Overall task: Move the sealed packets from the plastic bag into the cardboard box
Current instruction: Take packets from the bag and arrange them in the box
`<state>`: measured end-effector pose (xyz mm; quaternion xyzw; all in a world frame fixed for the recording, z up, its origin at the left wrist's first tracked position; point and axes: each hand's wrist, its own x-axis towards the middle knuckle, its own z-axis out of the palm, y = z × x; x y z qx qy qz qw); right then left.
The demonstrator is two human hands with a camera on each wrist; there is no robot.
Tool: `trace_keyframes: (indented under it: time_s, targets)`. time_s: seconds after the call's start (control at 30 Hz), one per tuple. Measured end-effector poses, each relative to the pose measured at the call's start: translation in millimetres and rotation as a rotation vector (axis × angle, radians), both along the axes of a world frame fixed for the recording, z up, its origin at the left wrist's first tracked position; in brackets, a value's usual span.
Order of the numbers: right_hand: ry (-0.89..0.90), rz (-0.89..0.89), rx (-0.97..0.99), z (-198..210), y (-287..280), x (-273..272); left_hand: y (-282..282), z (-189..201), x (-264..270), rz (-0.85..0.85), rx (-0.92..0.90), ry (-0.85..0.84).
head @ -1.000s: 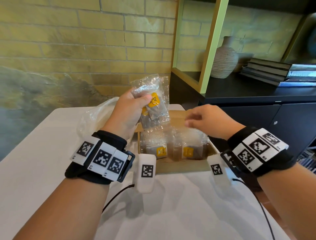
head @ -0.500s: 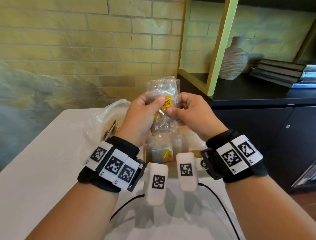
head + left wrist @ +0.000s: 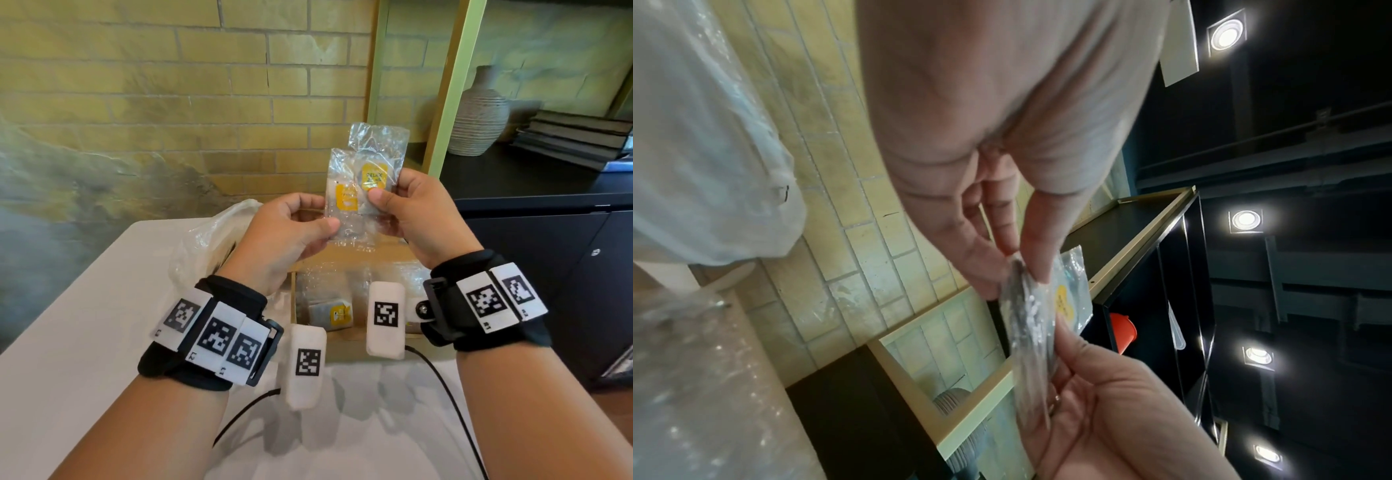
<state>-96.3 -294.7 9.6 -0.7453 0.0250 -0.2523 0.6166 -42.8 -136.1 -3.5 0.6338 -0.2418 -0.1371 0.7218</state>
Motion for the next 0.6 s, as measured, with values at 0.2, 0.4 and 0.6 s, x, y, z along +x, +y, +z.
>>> trace_keyframes:
  time_s: [0.2, 0.4, 0.6]
  targets:
    - [0.020, 0.092, 0.020, -1.0, 7.0, 1.3, -1.9, -0.8, -4.0, -0.026, 0.028, -0.010]
    - [-0.004, 0.077, 0.018, -2.2, 7.1, 2.6, -4.1, -2.9, -5.4, 0.016, 0.052, -0.018]
    - [-0.039, -0.007, 0.085, -0.3, 1.2, 2.4, -2.7, -2.2, -4.7, 0.101, 0.057, -0.091]
